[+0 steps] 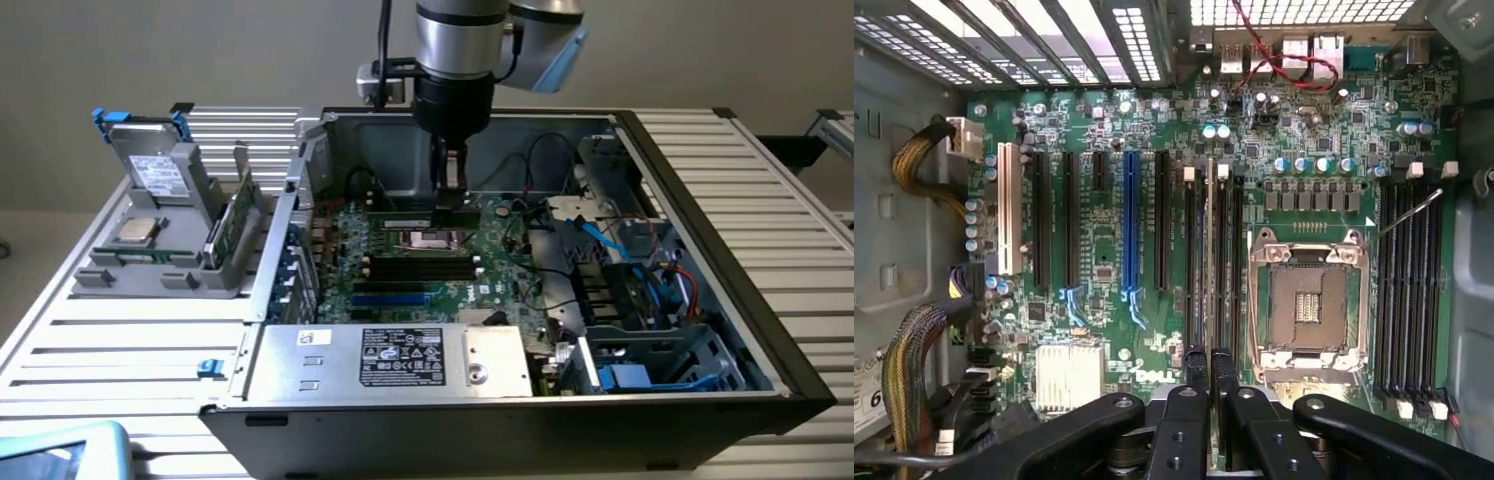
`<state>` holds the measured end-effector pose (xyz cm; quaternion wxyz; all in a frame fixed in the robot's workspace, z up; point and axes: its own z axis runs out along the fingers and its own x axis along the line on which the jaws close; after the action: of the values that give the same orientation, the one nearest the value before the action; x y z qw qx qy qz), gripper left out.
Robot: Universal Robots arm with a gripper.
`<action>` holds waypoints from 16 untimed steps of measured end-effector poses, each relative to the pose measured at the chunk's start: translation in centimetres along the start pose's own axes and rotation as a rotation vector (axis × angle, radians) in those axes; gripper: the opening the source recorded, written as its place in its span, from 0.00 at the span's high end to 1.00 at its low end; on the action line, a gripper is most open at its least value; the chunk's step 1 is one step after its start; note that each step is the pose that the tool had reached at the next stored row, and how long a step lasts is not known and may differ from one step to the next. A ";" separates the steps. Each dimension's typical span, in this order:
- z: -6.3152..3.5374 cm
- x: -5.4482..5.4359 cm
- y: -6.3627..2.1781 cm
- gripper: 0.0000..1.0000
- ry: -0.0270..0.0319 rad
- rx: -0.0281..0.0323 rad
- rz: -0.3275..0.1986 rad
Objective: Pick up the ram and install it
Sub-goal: 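Insert the ram into the slot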
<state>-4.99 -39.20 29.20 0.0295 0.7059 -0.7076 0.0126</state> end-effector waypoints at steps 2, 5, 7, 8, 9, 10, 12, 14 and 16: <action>0.36 0.0 -0.01 0.86 0.0001 0.0000 0.000; 0.91 0.1 -0.02 0.86 0.0001 -0.0001 0.000; 1.28 0.1 -0.03 0.86 0.0001 -0.0001 0.000; 1.46 0.2 -0.04 0.86 0.0002 -0.0001 0.000; 1.64 0.2 -0.04 0.86 0.0002 -0.0001 0.000; 1.83 0.2 -0.05 0.86 0.0000 0.0000 0.000; 2.20 0.3 -0.06 0.86 0.0002 -0.0001 0.000; 2.57 0.3 -0.06 0.86 0.0001 -0.0001 0.000; 2.93 0.3 -0.07 0.86 0.0001 0.0000 0.000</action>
<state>-4.98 -39.70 26.29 0.0296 0.7059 -0.7076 0.0126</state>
